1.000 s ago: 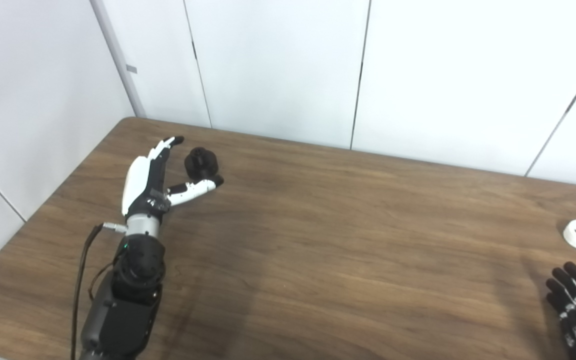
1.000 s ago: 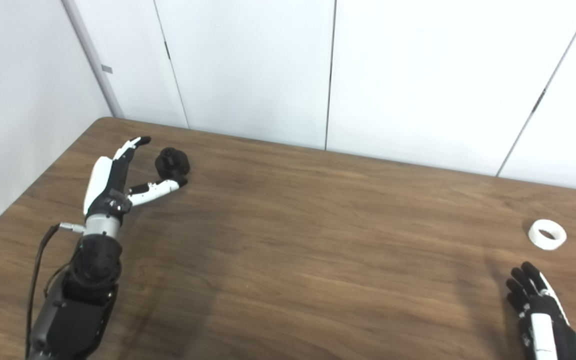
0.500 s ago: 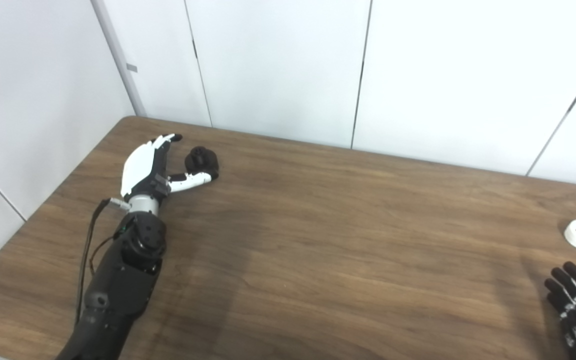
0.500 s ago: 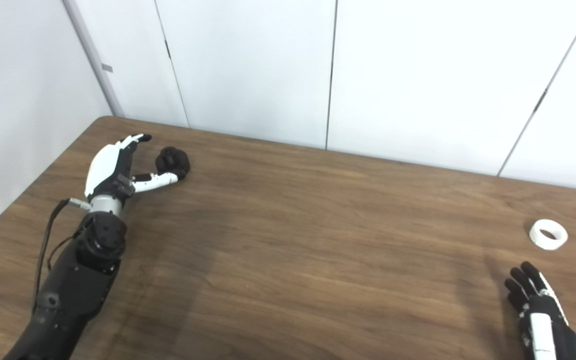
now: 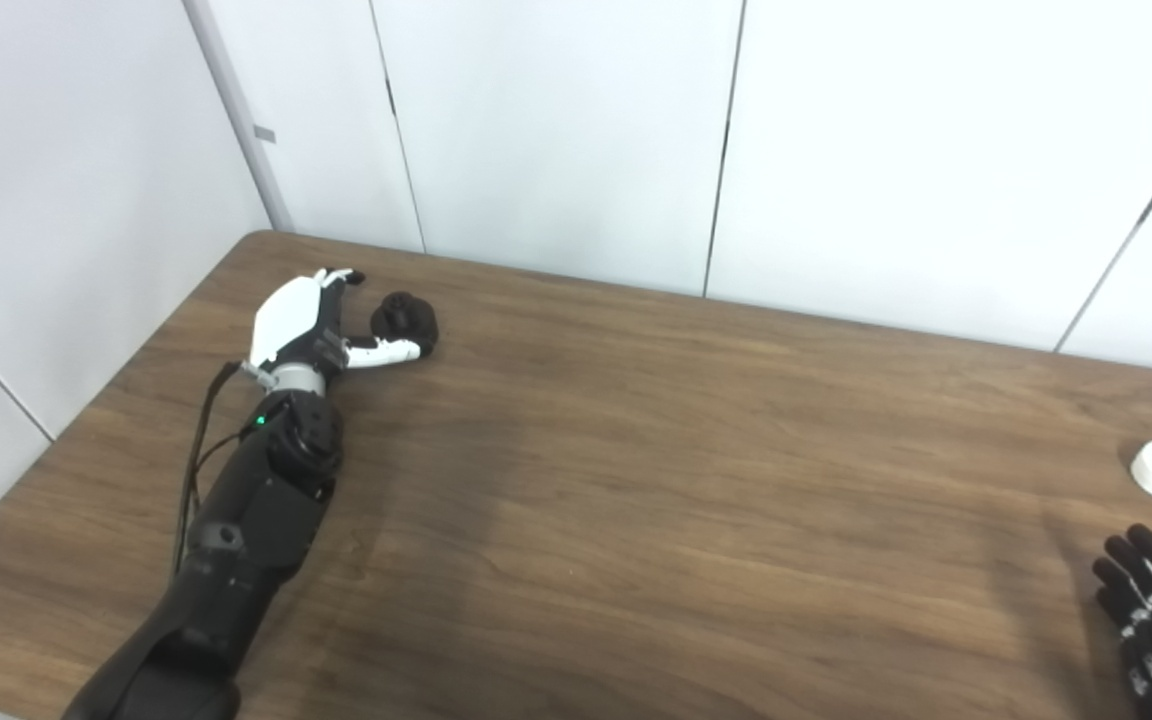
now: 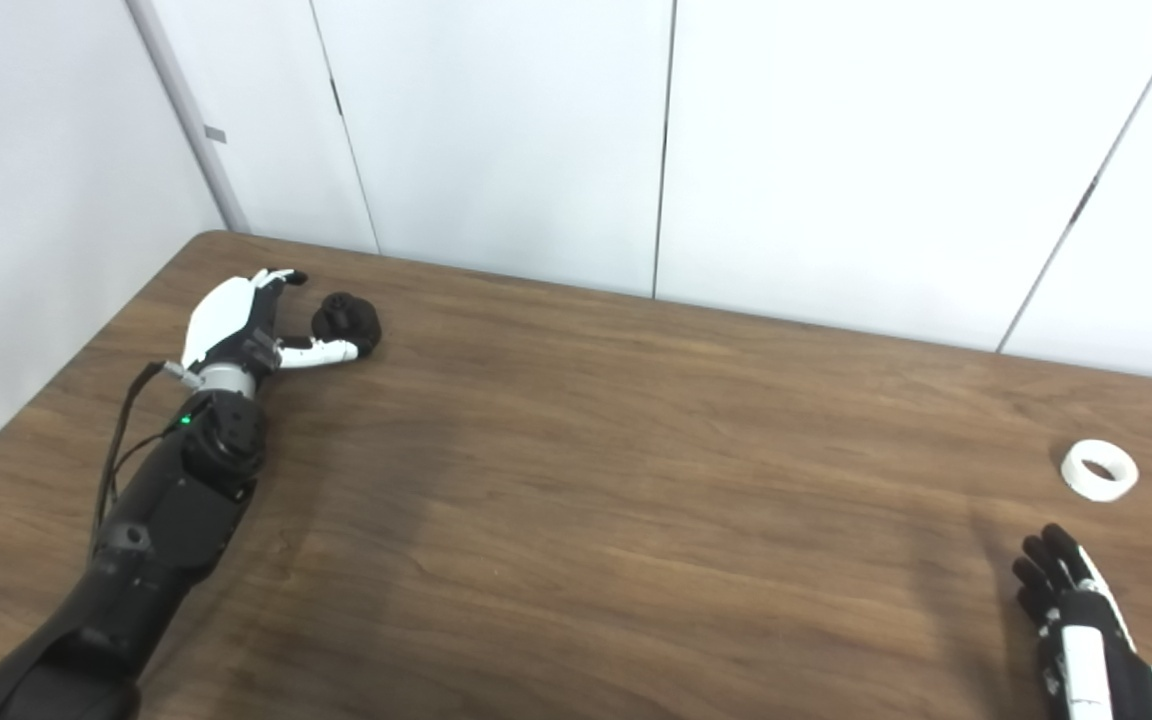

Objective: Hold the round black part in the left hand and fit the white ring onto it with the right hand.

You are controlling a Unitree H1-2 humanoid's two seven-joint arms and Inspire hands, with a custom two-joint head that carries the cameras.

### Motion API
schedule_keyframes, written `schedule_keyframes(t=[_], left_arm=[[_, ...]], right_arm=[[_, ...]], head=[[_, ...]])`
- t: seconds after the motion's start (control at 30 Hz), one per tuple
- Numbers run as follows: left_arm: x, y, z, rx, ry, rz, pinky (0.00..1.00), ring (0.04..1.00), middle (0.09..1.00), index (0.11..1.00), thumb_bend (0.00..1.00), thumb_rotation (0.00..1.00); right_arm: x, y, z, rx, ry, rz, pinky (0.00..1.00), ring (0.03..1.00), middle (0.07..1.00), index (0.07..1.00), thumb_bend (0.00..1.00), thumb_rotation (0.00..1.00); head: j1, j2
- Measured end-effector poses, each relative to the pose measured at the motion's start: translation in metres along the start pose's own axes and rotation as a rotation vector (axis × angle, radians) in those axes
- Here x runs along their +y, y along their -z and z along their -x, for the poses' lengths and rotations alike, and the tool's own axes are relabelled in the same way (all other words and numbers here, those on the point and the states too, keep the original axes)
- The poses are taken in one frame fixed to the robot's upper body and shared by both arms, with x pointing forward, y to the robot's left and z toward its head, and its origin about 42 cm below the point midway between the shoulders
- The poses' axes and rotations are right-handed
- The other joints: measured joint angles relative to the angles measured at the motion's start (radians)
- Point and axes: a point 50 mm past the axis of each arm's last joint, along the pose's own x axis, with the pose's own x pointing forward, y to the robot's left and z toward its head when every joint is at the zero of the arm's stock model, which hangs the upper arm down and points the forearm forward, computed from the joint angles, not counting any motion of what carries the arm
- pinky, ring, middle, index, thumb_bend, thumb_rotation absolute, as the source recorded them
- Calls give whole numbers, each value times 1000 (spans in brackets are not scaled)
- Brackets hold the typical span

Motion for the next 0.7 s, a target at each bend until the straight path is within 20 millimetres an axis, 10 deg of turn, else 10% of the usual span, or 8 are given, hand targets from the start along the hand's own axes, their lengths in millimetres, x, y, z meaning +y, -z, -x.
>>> schedule_keyframes(t=[0.7], left_arm=[[-14,-2,-18,48,47,-49,1000,1000,944,808,1000,385]], right_arm=[[-2,7,-1,-28,-27,-43,1000,922,933,928,533,939]], head=[[-18,2]])
